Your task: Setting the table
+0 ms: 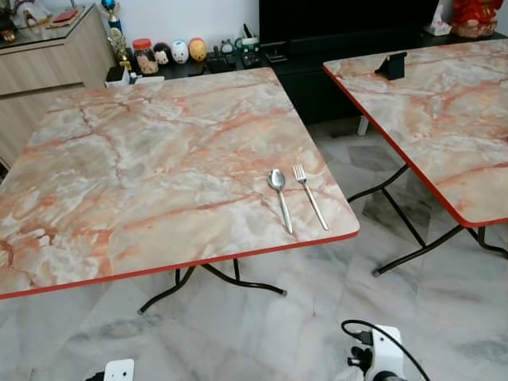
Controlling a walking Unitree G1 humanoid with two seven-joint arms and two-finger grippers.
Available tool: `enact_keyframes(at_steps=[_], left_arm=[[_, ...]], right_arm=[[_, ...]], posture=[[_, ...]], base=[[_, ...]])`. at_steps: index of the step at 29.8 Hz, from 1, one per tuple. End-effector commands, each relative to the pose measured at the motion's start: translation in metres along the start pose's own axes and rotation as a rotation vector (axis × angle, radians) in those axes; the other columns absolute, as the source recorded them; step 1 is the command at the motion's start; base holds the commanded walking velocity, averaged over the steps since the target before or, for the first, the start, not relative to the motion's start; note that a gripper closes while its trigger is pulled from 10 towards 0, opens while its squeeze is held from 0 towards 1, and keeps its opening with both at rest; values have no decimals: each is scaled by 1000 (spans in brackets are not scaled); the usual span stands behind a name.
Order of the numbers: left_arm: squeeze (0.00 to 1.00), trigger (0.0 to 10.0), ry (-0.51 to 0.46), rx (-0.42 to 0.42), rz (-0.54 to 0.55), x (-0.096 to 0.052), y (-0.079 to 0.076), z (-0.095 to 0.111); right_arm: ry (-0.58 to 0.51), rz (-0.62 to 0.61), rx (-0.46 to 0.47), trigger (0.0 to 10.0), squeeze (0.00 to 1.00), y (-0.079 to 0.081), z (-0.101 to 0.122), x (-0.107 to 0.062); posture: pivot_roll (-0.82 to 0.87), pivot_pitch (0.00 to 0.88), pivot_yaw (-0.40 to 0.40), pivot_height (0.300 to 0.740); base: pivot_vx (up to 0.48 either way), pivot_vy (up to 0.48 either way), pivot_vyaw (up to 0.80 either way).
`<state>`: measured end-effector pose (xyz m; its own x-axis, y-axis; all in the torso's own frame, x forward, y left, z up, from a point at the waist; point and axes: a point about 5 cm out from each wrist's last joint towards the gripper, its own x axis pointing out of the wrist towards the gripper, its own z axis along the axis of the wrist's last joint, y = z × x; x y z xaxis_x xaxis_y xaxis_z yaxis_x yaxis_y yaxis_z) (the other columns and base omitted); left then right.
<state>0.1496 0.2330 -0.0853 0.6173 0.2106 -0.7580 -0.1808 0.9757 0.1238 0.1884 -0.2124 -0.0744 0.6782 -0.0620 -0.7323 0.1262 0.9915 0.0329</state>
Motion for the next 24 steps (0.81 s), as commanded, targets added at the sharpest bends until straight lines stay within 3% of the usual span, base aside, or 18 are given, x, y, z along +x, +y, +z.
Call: enact_keyframes(at_steps=[1, 9, 10, 12, 16, 24], left_arm=[[0, 10000, 8, 7, 2, -1, 3, -2], [0, 10000, 7, 10, 2, 0, 2, -1], [0, 10000, 8, 13, 1, 0, 2, -1], [0, 10000, 8, 15, 0, 0, 1, -1], [0, 10000, 8, 16, -3, 0, -1, -1], [0, 10000, 7, 21, -7, 0, -2, -1]], right_arm=[[-24, -10, 23, 10000, 0, -1, 2, 0], [-74, -18, 23, 10000, 0, -1, 7, 0], [-428, 26, -30, 10000, 0, 17, 87, 3], [-631, 52, -67, 10000, 0, 28, 131, -7], [-704, 75, -84, 10000, 0, 33, 144, -16], [-719, 79, -61, 10000, 0, 37, 150, -22]], posture=[[-47, 0, 50, 740], [-48, 0, 49, 740], [-48, 0, 49, 740], [-60, 0, 48, 740], [-63, 0, 46, 740], [-56, 0, 45, 740]], base=[[0, 0, 0], [0, 0, 0], [0, 0, 0], [0, 0, 0], [0, 0, 0], [0, 0, 0]])
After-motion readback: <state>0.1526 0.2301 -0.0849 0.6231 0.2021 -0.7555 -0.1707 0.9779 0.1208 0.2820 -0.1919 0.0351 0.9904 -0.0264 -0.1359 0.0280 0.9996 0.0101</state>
